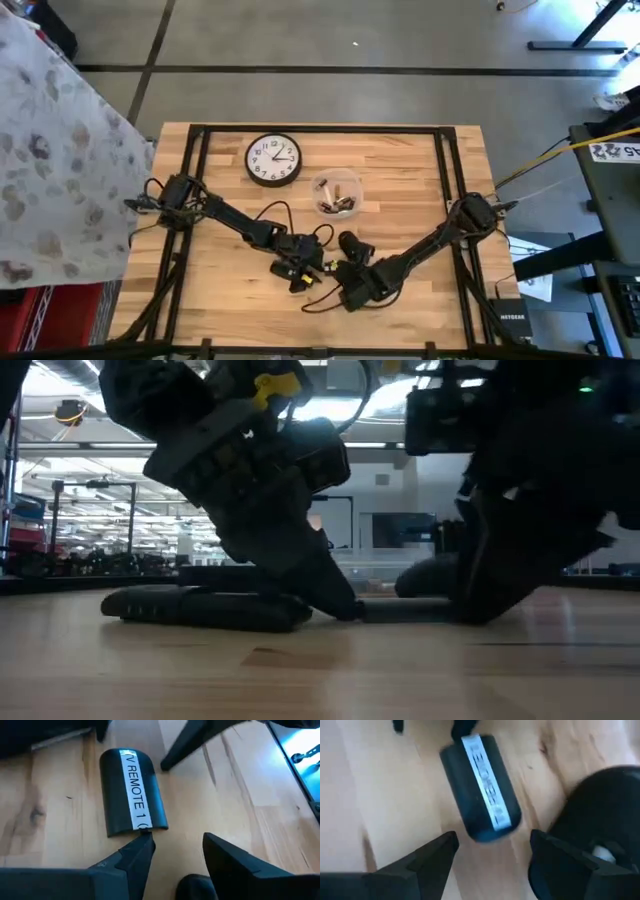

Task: Insert battery
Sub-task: Close the remote control battery cover

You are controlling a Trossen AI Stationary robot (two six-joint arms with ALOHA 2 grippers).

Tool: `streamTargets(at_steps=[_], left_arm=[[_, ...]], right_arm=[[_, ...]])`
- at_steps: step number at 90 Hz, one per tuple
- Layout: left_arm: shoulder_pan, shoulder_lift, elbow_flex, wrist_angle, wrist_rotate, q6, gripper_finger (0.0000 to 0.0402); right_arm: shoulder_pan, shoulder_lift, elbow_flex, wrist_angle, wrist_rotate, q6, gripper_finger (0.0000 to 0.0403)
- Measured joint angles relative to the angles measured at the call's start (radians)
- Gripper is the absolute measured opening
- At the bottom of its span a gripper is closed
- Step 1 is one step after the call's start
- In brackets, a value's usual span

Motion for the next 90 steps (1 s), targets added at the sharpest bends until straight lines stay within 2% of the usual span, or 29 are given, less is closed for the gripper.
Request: streamTargets(at_steps=[12, 24, 51, 64, 90], left_arm=[[0.015, -0.001, -0.001, 0.018, 0.006, -0.004, 0.0162], [0.02, 0.001, -0.001, 0.032, 0.01, -0.007, 0.0162], [0.02, 0.0, -0.002, 0.051, 0.018, -0.057, 0.0162], [0.022, 0.002, -0.003, 0.081, 0.04, -0.104, 0.0162], [0.061, 0.0, -0.001, 0.095, 0.087, -0.197, 0.0162]], right_arm=[[-0.028, 0.004, 0.001, 0.099, -0.086, -0.058, 0.0252], [-0.039, 0.005, 0.0, 0.114, -0.105, -0.068, 0.0252], [-0.036, 0.006, 0.0, 0.135, -0.097, -0.024, 0.0252], [-0.034, 0.007, 0.0, 0.143, -0.05, -0.003, 0.0252], [-0.034, 0.01, 0.018, 0.131, -0.045, -0.003, 0.0252]])
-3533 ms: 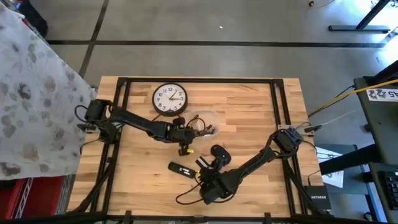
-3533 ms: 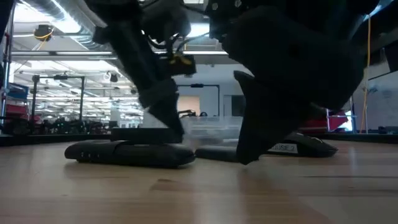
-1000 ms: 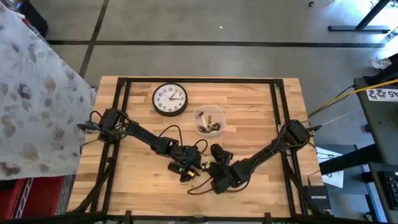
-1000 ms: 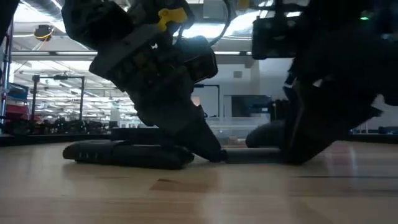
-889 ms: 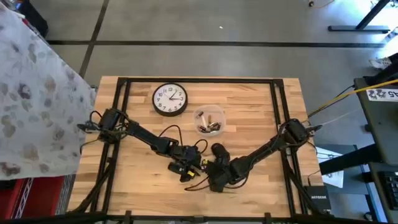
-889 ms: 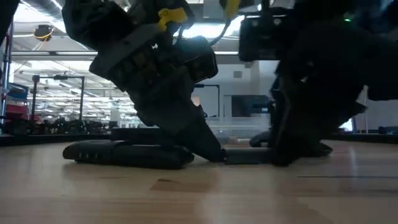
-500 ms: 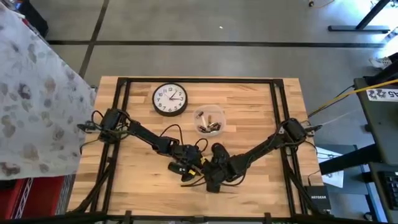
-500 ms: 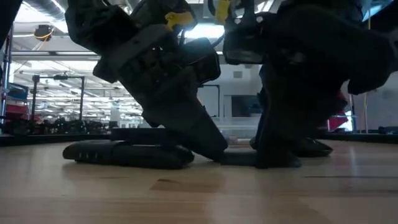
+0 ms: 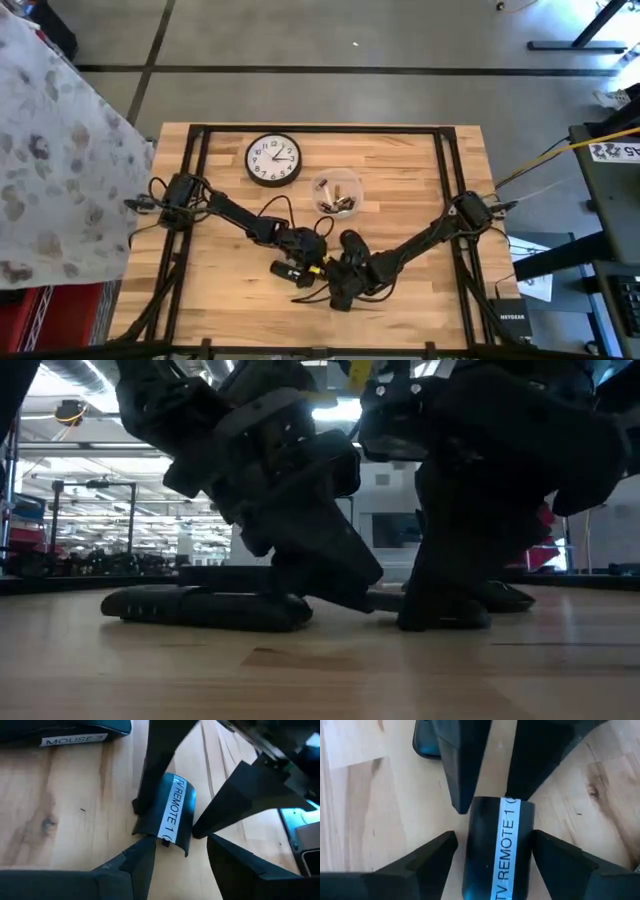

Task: Insert battery
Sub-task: Close the remote control battery cover

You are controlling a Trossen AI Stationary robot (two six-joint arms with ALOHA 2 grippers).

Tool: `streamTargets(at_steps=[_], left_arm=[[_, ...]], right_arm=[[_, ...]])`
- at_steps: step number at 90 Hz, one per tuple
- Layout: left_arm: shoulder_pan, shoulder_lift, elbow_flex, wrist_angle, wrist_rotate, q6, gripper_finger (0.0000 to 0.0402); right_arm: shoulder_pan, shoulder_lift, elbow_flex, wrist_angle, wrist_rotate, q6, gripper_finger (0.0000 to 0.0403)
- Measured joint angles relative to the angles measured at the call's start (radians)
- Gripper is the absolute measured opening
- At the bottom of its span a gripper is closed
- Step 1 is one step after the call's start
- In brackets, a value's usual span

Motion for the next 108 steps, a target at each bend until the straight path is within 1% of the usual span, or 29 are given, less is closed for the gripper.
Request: streamTargets(at_steps=[14, 27, 42, 53, 59, 72, 83, 100, 108], left_arm=[[0.004, 0.0, 0.0, -0.001, 0.007, -0.002, 0.0162], [0.003, 0.0, 0.0, -0.002, 0.007, 0.001, 0.0162], [0.003, 0.0, 0.0, -0.003, 0.008, 0.002, 0.0162], [0.005, -0.001, 0.0, -0.004, 0.055, -0.005, 0.0162], [0.0, -0.002, 0.0, -0.009, 0.062, -0.014, 0.0162], [-0.022, -0.001, 0.0, -0.007, 0.01, -0.035, 0.0162], [-0.023, 0.0, 0.001, -0.008, -0.032, -0.121, 0.0162], [-0.023, -0.003, 0.003, -0.054, -0.036, -0.144, 0.0147], [-0.023, -0.005, 0.013, -0.117, -0.035, -0.133, 0.0139]], right_arm=[[0.027, 0.006, 0.066, -0.124, 0.016, 0.003, 0.0252], [0.055, 0.005, 0.078, -0.182, 0.003, 0.056, 0.0252], [0.072, 0.007, 0.053, -0.158, -0.011, 0.142, 0.0252], [0.077, 0.003, 0.021, -0.102, -0.007, 0.18, 0.0252], [0.079, 0.002, 0.007, -0.071, -0.002, 0.193, 0.0252], [0.087, 0.002, -0.01, -0.023, 0.026, 0.234, 0.0252], [0.096, 0.004, -0.011, -0.018, 0.042, 0.245, 0.0252], [0.097, 0.004, -0.011, -0.013, 0.042, 0.258, 0.0252], [0.097, 0.006, -0.001, -0.037, 0.037, 0.258, 0.0252]])
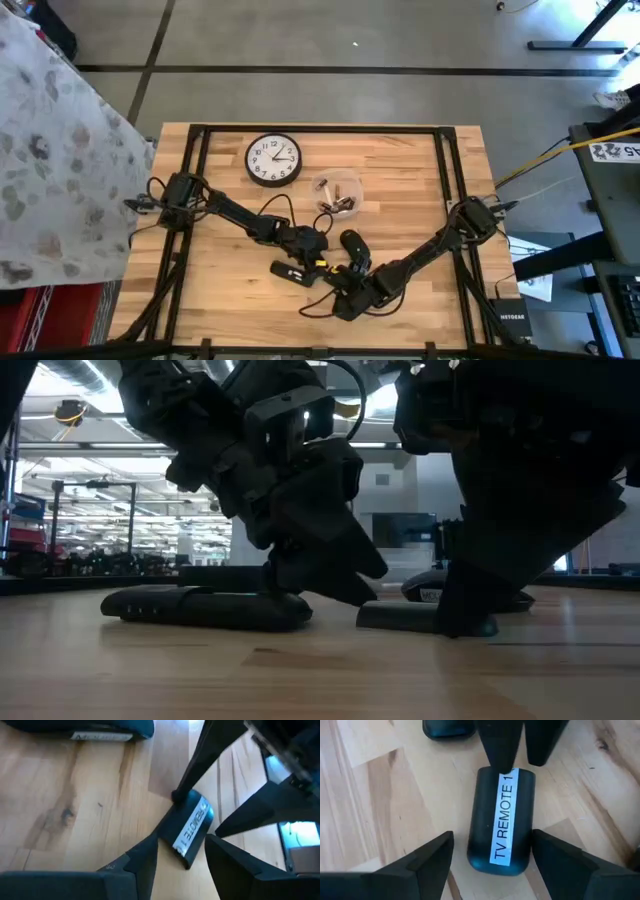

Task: Insert battery
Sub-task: Close the remote control battery cover

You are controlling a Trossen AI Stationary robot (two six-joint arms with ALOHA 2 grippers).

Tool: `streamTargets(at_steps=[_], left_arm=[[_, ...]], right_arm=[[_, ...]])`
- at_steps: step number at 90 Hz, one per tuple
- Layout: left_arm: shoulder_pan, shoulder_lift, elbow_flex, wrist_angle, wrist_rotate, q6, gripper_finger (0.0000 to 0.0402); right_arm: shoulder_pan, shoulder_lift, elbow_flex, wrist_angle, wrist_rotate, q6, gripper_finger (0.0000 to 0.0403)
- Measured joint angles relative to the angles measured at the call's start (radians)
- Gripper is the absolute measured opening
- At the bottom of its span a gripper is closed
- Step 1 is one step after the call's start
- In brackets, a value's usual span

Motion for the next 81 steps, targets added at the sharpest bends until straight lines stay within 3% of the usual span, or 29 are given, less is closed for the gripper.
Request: streamTargets(at_steps=[15, 26, 53, 81], left_arm=[[0.005, -0.005, 0.029, -0.083, 0.006, 0.025, 0.0133], [0.004, -0.004, 0.036, -0.094, 0.008, 0.02, 0.0133], [-0.015, -0.002, 0.038, -0.1, -0.013, -0.062, 0.0133], [-0.044, 0.004, 0.036, -0.074, -0.019, -0.149, 0.0133]], right_arm=[[0.015, 0.003, 0.11, -0.228, -0.005, 0.001, 0.0252], [0.031, -0.003, 0.179, -0.302, 0.002, -0.006, 0.0252], [0.059, 0.035, 0.112, -0.193, 0.009, 0.107, 0.0252], [0.056, 0.082, 0.115, -0.159, 0.061, 0.104, 0.0252]])
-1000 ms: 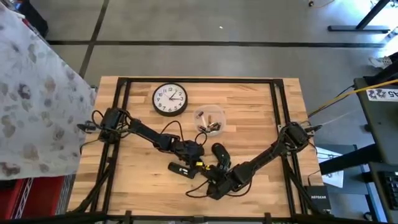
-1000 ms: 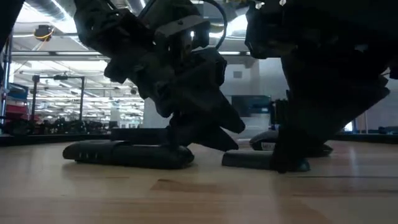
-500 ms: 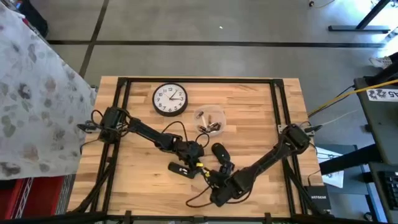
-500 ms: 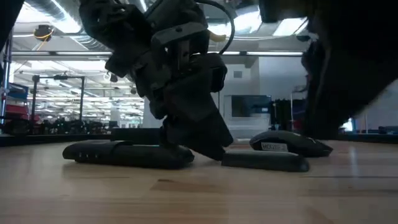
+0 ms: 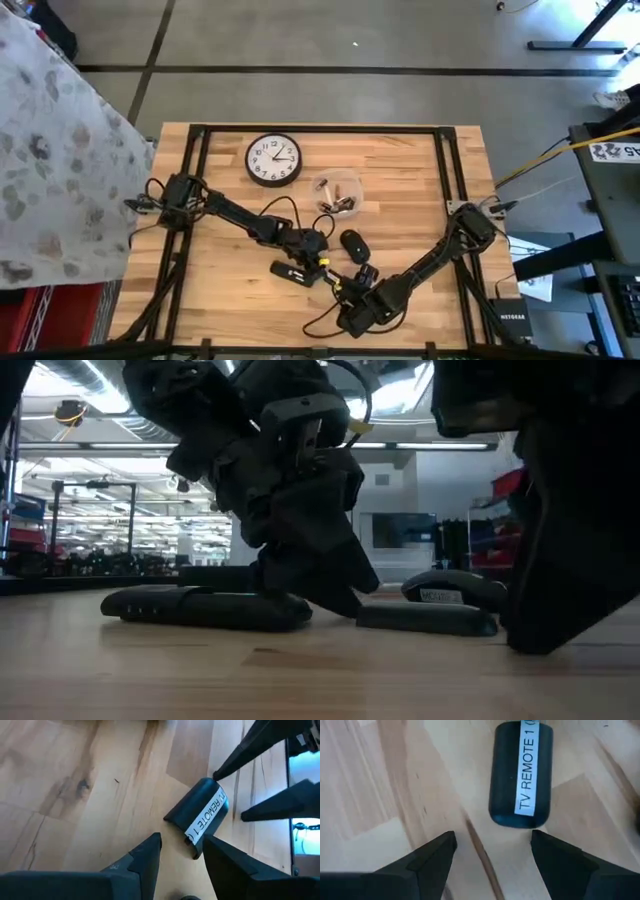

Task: Insert battery
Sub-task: Close the remote control battery cover

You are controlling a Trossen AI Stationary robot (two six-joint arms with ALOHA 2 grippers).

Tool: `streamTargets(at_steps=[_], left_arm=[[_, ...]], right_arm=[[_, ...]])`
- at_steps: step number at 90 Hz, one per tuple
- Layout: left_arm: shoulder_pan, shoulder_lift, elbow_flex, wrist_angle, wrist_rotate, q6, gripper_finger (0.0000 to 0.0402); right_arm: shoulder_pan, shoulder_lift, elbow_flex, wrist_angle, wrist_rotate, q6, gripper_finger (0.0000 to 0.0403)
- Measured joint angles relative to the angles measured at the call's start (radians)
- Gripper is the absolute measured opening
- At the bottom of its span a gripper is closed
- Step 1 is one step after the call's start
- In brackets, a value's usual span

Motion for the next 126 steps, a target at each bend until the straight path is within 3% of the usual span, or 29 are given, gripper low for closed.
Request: streamTargets(at_steps=[43, 81, 98, 126], left_arm=[[-0.012, 0.014, 0.069, -0.019, 0.068, -0.073, 0.0133], [0.008, -0.008, 0.088, -0.021, 0.232, -0.12, 0.0124], [0.018, -0.029, 0.089, -0.142, 0.242, -0.066, 0.0101], [0.026, -0.091, 0.087, -0.315, 0.235, 0.049, 0.0096]], right_arm=[[-0.008, 0.004, -0.001, 0.033, 0.071, 0.008, 0.025], [-0.022, 0.011, -0.004, 0.142, 0.148, -0.045, 0.0163], [-0.032, 0.015, 0.016, 0.158, 0.187, -0.061, 0.0147], [-0.078, 0.013, 0.026, 0.257, 0.151, -0.18, 0.0147]])
